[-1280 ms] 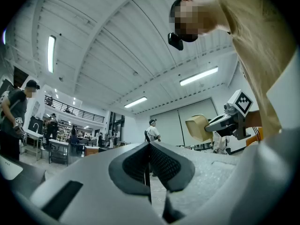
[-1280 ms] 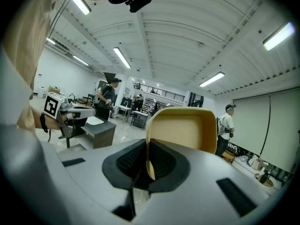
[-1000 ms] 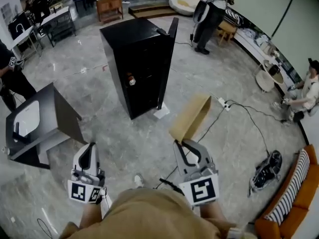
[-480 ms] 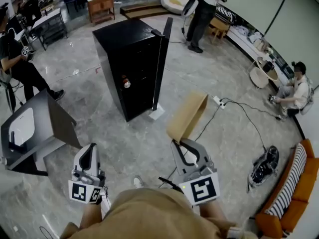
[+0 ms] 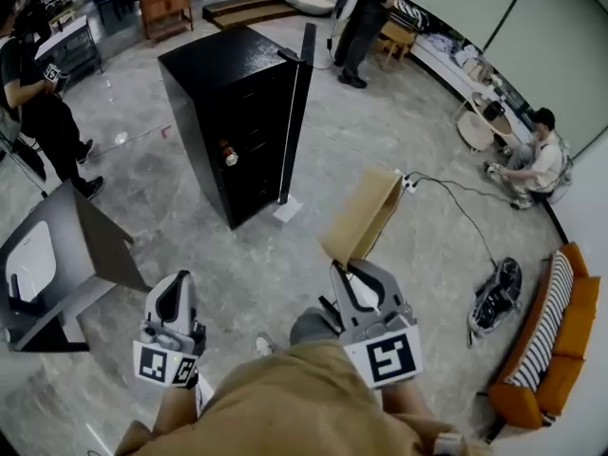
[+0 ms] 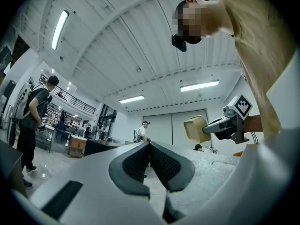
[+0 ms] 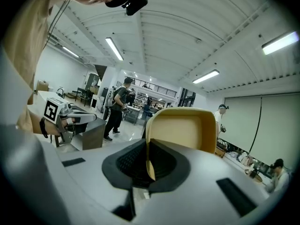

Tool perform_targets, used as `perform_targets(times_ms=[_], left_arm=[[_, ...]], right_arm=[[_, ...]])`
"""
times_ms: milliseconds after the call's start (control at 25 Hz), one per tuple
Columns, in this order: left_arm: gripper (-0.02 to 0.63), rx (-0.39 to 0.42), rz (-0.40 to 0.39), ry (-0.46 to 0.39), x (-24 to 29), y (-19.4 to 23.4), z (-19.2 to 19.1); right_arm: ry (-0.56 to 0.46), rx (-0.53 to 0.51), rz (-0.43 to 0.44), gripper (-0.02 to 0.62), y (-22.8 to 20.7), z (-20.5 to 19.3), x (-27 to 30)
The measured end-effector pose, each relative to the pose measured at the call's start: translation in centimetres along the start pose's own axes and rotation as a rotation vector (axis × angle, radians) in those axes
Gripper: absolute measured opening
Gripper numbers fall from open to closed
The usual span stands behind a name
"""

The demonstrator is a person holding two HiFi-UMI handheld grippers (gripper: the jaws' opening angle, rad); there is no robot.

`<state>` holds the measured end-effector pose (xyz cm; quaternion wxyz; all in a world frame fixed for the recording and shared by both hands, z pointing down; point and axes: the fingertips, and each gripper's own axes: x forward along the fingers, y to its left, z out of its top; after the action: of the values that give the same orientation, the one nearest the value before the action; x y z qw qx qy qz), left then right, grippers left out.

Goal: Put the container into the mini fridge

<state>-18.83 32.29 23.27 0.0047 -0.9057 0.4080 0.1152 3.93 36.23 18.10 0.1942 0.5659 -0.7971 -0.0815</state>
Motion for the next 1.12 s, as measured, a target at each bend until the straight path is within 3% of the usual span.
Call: perform_targets(times_ms=[240,480,1120], left_arm=[[0.002,-0.011,-0.023,-0.005,1.5,0.5,0.1],[0.002,-0.006,-0.001,0.008,4.0,1.0,-1.6],[0.002,0.086,0.133,0.022,21.0,2.7,-3.2]], right_arm=[[-0.004,0.007,-0.015,0.012,-0.7,0.0,1.1],[0.02,0.018,0.036,0.012,-1.8,-2.4,3.7],[-0.052,0.038,0.212,0.012,-15.9,-5.1,18.3]])
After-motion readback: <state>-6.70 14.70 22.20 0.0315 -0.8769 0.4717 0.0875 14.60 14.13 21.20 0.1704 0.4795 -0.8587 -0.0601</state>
